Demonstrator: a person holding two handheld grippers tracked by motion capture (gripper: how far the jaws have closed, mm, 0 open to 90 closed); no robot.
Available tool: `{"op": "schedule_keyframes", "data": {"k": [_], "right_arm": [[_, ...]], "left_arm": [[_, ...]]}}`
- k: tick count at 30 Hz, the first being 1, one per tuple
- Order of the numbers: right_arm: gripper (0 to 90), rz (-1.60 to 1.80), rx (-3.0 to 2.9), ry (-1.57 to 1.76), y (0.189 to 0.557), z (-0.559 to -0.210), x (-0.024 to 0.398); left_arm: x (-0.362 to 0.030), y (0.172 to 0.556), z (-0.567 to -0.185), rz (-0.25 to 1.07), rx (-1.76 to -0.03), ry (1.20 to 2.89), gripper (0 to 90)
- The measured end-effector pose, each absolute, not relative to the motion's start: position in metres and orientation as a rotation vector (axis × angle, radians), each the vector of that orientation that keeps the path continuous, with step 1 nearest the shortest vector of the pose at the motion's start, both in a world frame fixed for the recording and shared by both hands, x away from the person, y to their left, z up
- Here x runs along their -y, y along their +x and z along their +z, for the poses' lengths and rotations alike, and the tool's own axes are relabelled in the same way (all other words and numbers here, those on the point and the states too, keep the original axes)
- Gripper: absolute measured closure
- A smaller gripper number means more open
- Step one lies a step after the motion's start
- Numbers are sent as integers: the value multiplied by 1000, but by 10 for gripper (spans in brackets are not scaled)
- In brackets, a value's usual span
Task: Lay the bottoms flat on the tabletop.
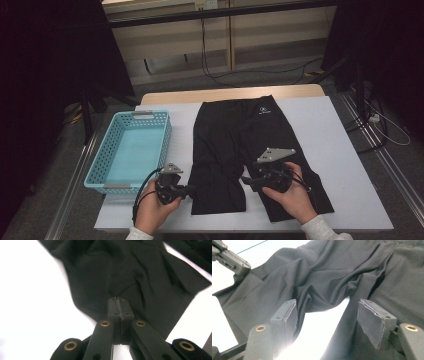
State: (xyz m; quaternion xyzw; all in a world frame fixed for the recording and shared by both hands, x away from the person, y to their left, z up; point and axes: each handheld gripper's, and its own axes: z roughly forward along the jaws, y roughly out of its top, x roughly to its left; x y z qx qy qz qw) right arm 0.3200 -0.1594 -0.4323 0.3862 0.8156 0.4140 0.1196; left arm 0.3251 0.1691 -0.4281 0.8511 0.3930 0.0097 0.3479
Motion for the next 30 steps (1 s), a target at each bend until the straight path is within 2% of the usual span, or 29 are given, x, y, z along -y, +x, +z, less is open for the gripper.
{"op": "schedule_keyframes", "data": {"k": [6, 8, 13, 18, 26, 30], "right_arm": [[329, 1198, -2438, 1126, 318, -441, 151], [426, 1198, -2472, 1108, 315, -442, 147], [580, 1206, -2510, 1114, 309, -443, 132], [645, 1128, -2508, 1175, 315, -450, 126], [868, 1171, -2559, 1131, 315, -454, 121], [886, 1171, -2572, 1121, 314, -453, 119]], "left_arm": [[-171, 322, -429, 28, -1023, 2224, 900], [-172, 322, -429, 35, -1026, 2214, 900], [-172, 322, -429, 34, -1025, 2208, 900], [-172, 323, -428, 24, -1025, 2190, 900], [-171, 322, -429, 13, -1025, 2182, 900], [-172, 321, -425, 21, -1016, 2164, 900]]}}
